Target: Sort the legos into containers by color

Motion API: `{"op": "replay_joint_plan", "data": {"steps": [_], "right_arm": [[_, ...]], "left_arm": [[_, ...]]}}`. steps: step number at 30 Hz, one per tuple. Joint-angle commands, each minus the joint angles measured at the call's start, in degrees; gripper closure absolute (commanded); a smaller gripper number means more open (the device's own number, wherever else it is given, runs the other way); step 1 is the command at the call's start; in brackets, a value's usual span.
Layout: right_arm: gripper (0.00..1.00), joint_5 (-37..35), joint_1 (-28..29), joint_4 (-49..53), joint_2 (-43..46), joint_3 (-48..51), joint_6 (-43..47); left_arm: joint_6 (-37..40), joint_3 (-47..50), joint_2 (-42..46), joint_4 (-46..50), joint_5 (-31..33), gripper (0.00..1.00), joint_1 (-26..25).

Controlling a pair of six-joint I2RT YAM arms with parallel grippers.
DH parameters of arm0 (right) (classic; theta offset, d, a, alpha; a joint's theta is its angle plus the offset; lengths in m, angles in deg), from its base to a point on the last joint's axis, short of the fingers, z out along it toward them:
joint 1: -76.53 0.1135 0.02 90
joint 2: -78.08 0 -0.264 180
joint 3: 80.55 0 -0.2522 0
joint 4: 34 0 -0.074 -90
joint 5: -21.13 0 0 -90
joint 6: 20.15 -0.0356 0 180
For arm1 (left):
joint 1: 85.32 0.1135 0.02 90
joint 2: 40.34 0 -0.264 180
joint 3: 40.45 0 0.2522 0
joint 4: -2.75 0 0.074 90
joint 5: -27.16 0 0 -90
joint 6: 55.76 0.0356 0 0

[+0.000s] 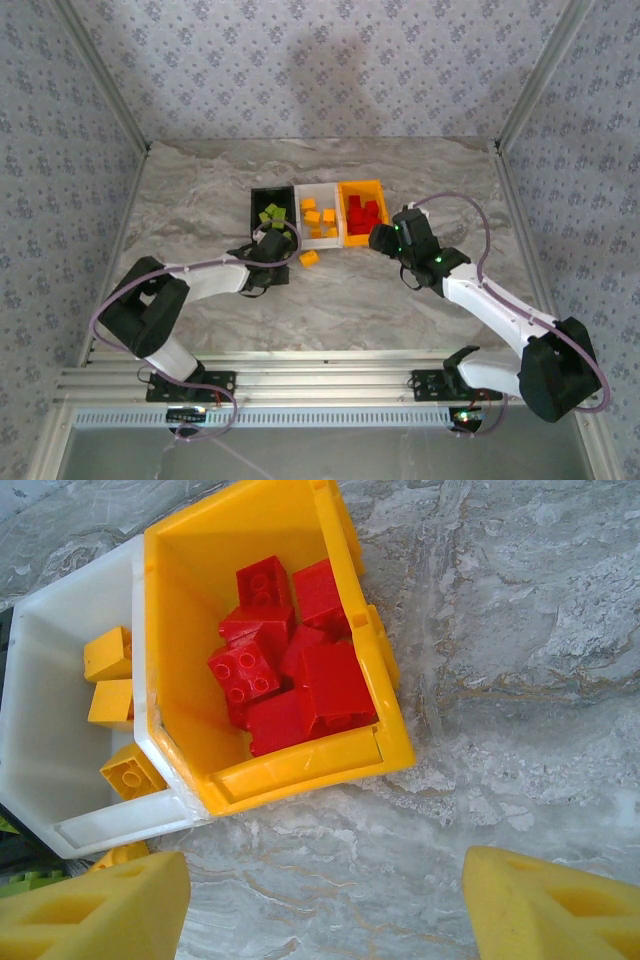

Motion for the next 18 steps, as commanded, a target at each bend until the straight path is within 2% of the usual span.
{"op": "replay_joint_plan", "data": {"steps": [1, 6, 10, 14, 18], "right_arm": [[0.26, 0.1, -0.3, -0.5, 0.2, 0.0, -0.8], [0.26, 0.2, -0.3, -0.7, 0.2, 0.6, -1.1], [0.26, 0.6, -0.2, -1.0, 0.2, 1.4, -1.3], [0.26, 0.8, -0.1, -1.6, 0.4, 2.3, -2.0], [0.26, 1.2, 0.2, -1.5, 0.7, 2.7, -2.2]], "left_arm": [[-1.0, 2.3, 3.2, -0.8, -2.0, 0.82, -1.7], [-2.9, 5.7, 11.9, 4.1, -1.7, 0.85, -5.1], [-3.0, 4.3, 19.0, 10.5, 0.0, 0.85, -5.9], [-0.2, -2.1, 21.1, 14.0, 2.0, 0.84, -3.3], [2.2, -9.3, 16.7, 11.7, 1.0, 0.83, 2.3]]}}
